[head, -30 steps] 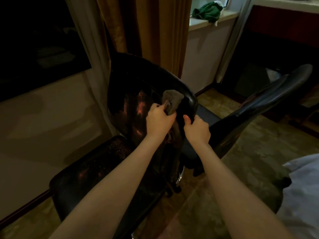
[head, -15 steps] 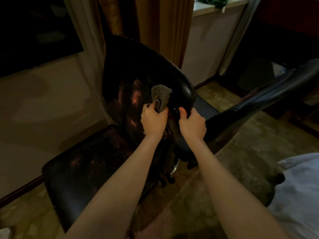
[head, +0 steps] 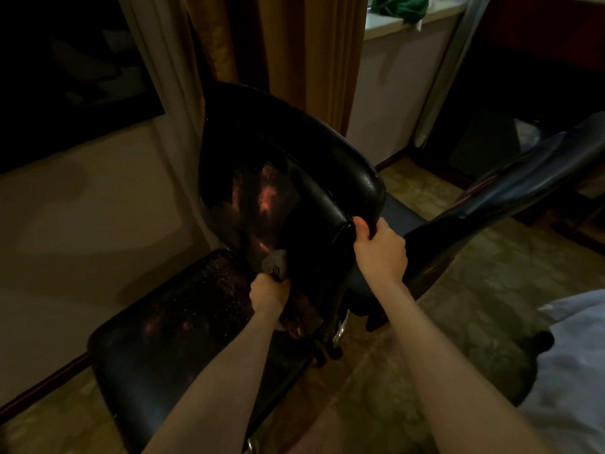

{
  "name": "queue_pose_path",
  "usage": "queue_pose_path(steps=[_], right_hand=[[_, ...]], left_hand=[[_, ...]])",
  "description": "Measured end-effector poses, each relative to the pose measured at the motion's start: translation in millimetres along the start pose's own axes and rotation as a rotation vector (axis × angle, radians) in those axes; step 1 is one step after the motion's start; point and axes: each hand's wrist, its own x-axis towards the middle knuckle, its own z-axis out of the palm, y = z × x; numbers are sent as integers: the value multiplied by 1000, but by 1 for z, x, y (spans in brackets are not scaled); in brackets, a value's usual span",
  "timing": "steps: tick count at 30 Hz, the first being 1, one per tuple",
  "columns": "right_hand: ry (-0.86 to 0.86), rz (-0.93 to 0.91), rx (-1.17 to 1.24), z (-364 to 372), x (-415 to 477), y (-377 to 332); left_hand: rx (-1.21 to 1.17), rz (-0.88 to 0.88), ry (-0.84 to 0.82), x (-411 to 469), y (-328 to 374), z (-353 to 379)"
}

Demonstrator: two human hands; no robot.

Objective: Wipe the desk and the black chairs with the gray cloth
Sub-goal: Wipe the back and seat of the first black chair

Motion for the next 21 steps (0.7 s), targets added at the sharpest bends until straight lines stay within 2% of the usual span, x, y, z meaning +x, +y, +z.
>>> queue_pose_path(steps=[4,9,11,15,17,21], right_hand=[[-24,36,-24,-3,1,-15],[-33,166,-154,-4,1,-40],[56,116,-211,-7,-3,-56],[215,-137,-366,-12,-2,-100],[157,-216,-459,-11,12,-122],[-79,-312,-619,-7,51,-139]], left_hand=[[-4,132,-28,0,11,-26],[-140,382,34,-13,77,-74],[-179,460,47,-19,106,-89],[-192,489,55,-19,140,-96],[-188,501,38,-18,147,-86],[-45,574,52,-17,154,-56]])
